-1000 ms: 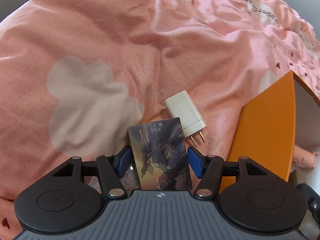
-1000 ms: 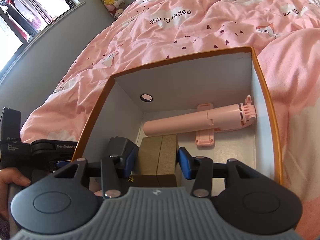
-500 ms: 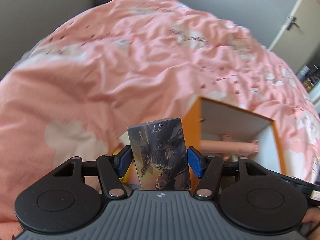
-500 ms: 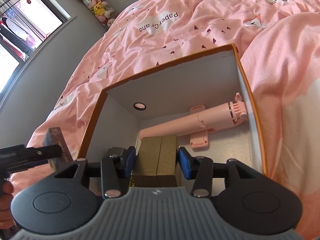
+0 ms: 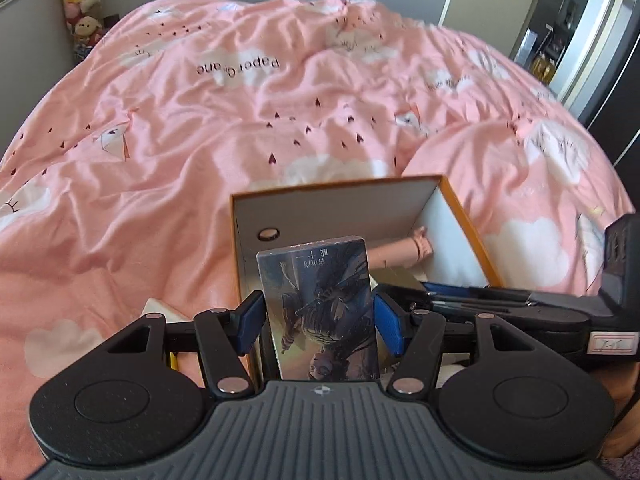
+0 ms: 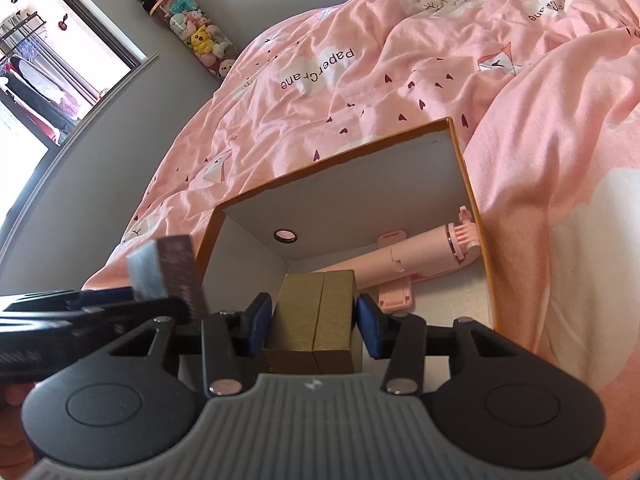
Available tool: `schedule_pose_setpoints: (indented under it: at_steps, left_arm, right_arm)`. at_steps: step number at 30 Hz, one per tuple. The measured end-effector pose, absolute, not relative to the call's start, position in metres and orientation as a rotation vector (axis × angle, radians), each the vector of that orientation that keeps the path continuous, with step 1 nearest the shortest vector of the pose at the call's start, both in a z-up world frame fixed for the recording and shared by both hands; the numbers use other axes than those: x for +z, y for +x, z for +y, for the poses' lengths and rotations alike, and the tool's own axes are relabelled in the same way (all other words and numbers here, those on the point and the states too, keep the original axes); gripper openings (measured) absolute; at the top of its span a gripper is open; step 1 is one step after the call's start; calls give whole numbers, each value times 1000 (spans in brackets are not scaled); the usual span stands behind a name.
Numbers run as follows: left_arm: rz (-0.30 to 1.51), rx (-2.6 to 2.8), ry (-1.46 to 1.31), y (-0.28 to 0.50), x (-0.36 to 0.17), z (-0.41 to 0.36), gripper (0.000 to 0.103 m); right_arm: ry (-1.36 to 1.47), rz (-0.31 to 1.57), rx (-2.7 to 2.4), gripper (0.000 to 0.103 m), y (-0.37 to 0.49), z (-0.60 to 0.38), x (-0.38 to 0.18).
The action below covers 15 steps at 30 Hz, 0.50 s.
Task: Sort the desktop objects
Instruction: 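Carry the anime card into the box with the left gripper and release it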
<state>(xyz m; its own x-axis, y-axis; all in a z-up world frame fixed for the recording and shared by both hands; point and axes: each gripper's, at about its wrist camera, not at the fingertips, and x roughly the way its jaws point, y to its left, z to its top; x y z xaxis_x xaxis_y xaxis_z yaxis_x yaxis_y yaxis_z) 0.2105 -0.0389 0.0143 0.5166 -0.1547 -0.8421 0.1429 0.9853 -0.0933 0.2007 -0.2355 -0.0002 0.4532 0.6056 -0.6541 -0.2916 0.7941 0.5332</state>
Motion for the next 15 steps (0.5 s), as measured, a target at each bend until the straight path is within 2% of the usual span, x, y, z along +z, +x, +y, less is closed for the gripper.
schedule_pose_setpoints:
  at_steps: [10, 15]
  left_arm:
    - [1090, -157, 114, 210, -2, -47, 69]
    - [1063, -167, 183, 207, -6, -53, 69]
  right_arm:
    - [407, 978, 570, 49, 201, -233, -11]
    - [505, 994, 564, 49, 203, -240, -10]
